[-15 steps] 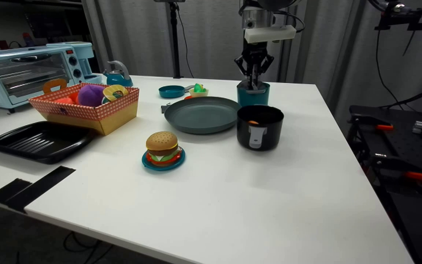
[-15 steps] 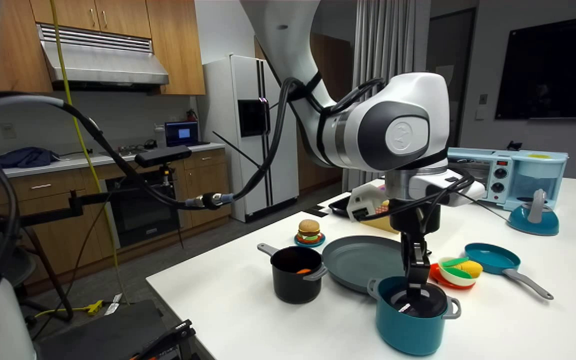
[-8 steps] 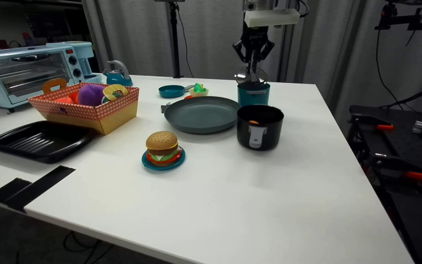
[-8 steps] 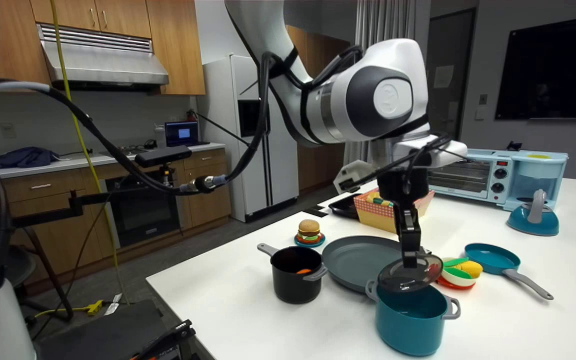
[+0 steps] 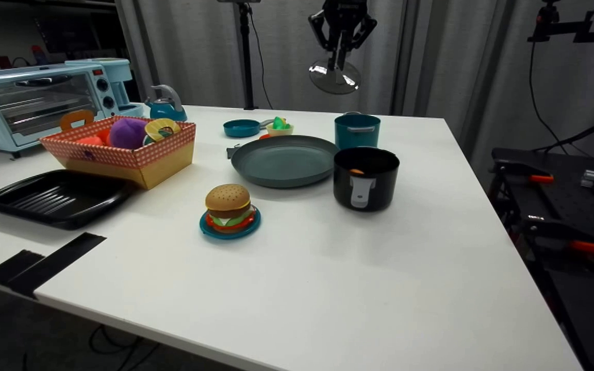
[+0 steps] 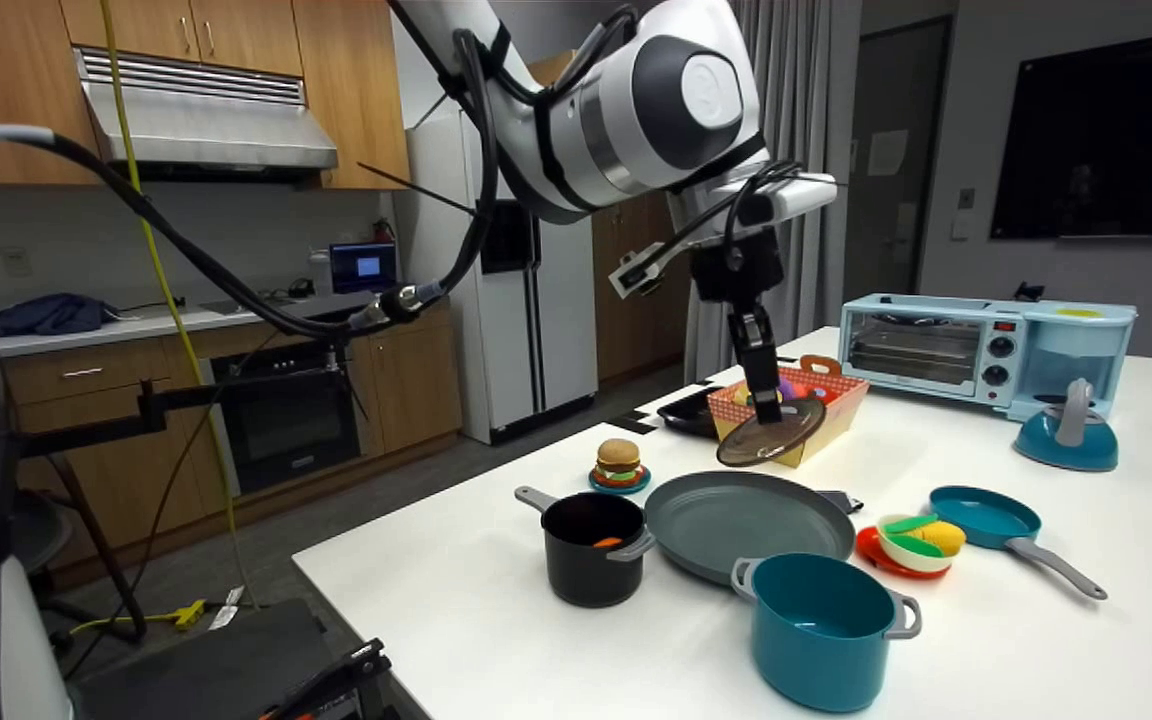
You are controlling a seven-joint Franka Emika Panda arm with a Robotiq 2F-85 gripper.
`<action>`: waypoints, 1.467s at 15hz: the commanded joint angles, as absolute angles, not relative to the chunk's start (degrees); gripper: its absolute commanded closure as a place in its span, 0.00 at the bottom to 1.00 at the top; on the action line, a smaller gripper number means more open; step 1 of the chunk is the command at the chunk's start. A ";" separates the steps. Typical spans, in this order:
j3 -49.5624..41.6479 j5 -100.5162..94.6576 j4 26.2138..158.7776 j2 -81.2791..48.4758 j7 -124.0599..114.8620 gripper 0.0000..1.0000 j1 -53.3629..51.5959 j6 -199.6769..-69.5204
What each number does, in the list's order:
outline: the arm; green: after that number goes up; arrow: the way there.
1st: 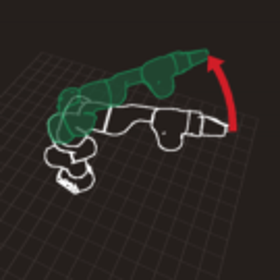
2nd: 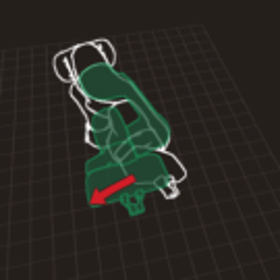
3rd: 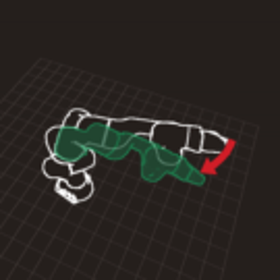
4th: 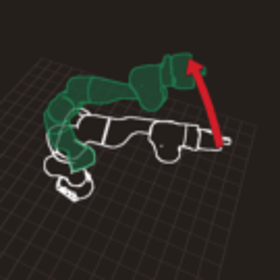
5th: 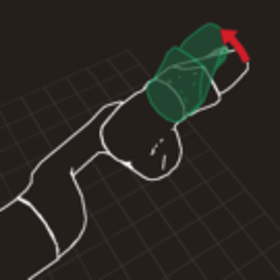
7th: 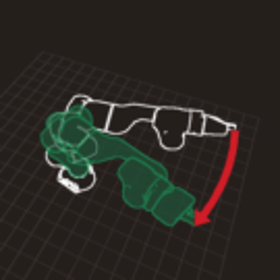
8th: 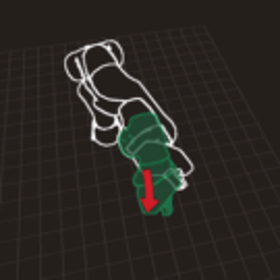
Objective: Move the lid from the blue pot to the black one
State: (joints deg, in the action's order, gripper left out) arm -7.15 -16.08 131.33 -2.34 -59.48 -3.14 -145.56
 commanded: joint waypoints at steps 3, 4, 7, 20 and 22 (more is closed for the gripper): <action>-1.55 -9.30 127.87 -5.05 -57.60 0.96 -3.25 -146.97; -0.72 -7.65 127.47 -5.67 -57.12 0.96 -3.47 -147.19; 1.27 -3.61 127.07 -6.92 -56.07 0.96 -4.24 -146.46; 4.59 1.42 138.93 -2.66 -62.47 0.96 -8.14 -148.05; 5.05 1.41 141.65 -1.11 -64.19 0.96 -8.38 -148.99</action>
State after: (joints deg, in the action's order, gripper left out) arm 4.55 -0.34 136.26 -5.43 -61.63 -7.68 -146.71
